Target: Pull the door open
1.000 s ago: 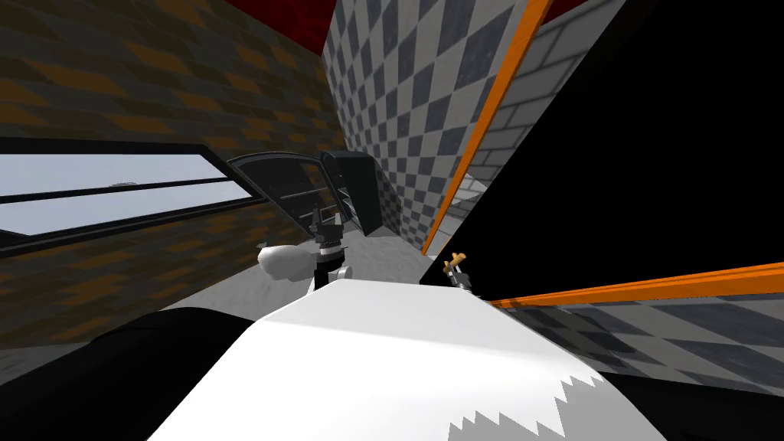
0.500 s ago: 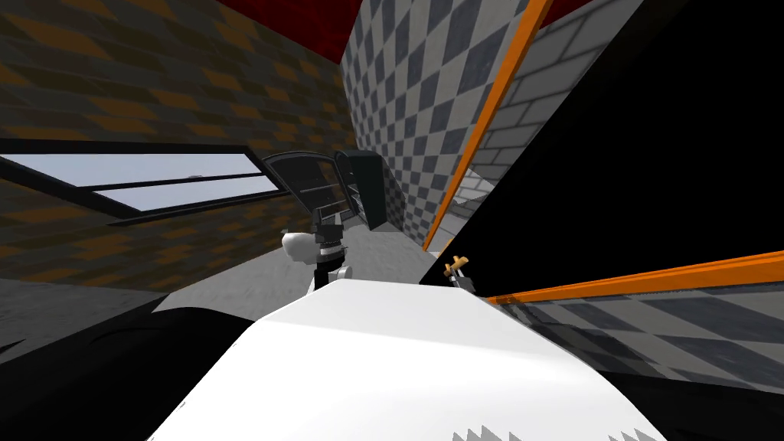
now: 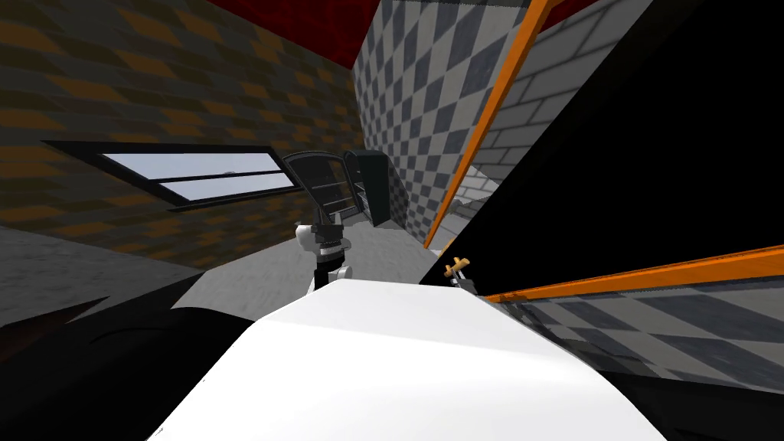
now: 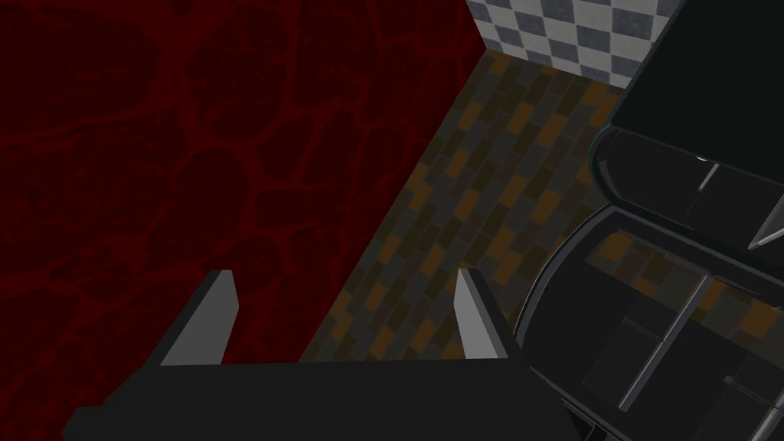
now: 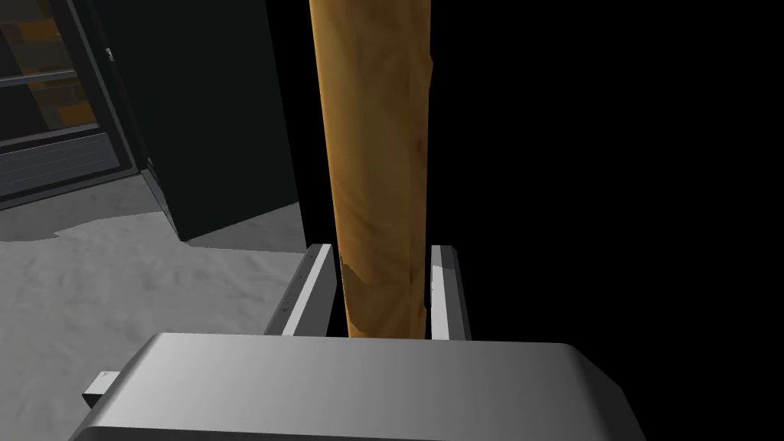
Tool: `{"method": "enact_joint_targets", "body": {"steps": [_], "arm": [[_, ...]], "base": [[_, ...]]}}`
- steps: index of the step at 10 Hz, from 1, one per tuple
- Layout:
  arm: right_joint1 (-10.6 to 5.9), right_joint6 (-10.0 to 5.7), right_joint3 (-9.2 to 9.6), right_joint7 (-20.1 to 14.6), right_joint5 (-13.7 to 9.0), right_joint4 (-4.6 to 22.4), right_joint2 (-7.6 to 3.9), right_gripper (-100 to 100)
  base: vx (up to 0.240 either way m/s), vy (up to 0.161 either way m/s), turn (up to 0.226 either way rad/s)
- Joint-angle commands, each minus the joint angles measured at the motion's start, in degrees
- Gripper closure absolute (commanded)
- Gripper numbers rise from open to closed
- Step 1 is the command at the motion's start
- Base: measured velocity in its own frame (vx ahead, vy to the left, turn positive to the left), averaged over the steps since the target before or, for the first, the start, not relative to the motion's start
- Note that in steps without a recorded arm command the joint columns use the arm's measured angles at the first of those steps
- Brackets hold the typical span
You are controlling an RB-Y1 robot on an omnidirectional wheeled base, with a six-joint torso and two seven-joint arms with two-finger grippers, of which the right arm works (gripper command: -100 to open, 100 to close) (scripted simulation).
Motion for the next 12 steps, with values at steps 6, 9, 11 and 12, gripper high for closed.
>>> {"method": "enact_joint_targets", "body": {"steps": [6,9,11,12], "arm": [[0.14,-3.65,2.72,-2.7,0.9,2.5,-1.54,100],[-0.21,-4.00,2.89,-3.2,1.3,3.5,-1.35,100],[-0.38,-4.59,3.13,-3.9,1.7,4.2,-1.49,100],[-0.48,-4.92,3.27,-4.2,1.9,4.6,-1.57,100]], "base": [[-0.207,-0.050,0.123],[-0.132,-0.036,0.104],[-0.173,-0.054,0.129],[-0.212,-0.040,0.139]]}}
